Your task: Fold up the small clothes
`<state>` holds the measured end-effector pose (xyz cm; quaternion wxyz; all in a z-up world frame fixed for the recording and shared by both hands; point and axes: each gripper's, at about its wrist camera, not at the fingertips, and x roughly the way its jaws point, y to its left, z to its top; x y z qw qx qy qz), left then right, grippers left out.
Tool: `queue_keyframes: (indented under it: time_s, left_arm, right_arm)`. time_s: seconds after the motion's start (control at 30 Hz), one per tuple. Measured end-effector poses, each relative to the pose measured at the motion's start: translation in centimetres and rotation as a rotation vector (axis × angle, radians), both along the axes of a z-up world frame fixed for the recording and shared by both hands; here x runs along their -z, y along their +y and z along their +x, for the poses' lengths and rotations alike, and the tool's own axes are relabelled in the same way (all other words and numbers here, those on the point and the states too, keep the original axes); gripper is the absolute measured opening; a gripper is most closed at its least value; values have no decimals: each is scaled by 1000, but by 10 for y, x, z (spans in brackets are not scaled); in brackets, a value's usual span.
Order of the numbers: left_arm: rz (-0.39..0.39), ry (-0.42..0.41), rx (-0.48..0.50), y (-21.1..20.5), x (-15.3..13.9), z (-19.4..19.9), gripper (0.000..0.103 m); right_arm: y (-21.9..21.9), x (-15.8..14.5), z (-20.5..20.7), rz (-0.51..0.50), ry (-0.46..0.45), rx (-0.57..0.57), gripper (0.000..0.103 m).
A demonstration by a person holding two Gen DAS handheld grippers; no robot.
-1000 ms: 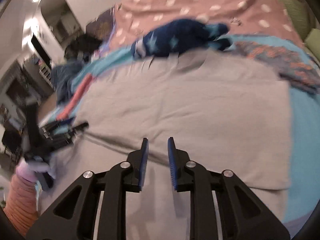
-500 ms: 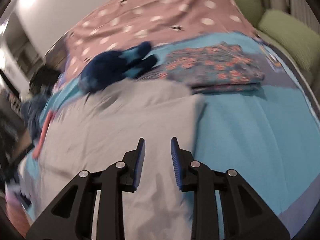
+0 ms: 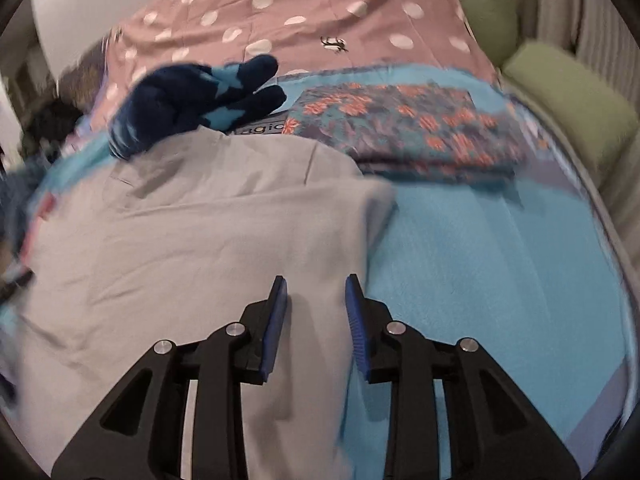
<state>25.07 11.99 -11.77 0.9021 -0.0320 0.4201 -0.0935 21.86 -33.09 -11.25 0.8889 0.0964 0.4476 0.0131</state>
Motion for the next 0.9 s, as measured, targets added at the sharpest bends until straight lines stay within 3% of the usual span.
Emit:
queue_keyframes:
  time_s: [0.1,0.17,0.2,0.37,0.67,0.9]
  left_arm:
    - [3,-30,61,12,-7,-48,31]
    - [19,-26,79,21,-6,-83,55]
    - [18,-25,77,25,-4,-99,57]
    - [-92,15,71,49,10,-174,58]
    - [-47,32,165,41,19,-254,59]
    - [-155,11,147,59,22,-303,59]
  right_arm:
    - [-11,-12,-61,8,-46,-54,32]
    - [-15,-13,-96,28,-51,-72,32]
    - [-19,-11,-115,53,-43,-71,32]
    - [-24,2,-183,164,-12,-32,32]
    - [-11,10,-263,269,-28,-21,42]
    - [-3,11,-340,310,-44,-35,43]
